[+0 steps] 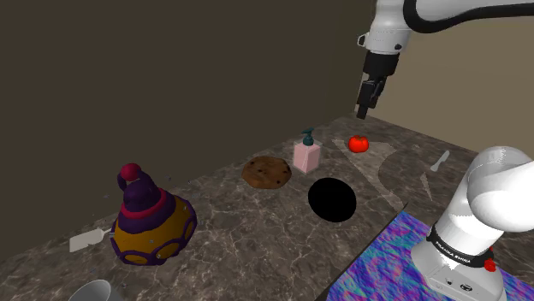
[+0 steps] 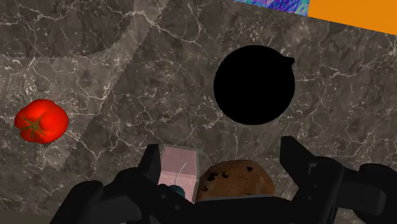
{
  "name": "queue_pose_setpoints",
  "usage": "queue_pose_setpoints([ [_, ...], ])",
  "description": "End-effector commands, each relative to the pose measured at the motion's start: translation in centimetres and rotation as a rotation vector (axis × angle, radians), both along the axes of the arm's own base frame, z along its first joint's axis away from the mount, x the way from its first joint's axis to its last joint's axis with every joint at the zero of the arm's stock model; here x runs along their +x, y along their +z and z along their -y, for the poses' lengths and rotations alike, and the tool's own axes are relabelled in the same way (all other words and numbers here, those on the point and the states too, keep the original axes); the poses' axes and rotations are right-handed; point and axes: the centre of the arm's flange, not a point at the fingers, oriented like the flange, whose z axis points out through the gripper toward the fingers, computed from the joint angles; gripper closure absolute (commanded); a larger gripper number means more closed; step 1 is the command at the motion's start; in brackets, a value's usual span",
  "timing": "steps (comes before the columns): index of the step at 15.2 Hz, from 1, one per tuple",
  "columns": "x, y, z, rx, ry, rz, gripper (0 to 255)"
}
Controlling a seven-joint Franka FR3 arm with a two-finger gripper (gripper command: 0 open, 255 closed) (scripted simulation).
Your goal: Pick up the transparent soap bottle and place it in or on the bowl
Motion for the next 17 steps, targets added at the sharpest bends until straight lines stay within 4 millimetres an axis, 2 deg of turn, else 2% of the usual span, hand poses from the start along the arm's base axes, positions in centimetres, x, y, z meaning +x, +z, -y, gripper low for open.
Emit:
queue_pose_setpoints([
  [1,0.0,0.0,0.0,0.000,0.000,0.000,0],
  [17,17.1,-11.1,2.2,-0.073,-0.005,0.035,0],
])
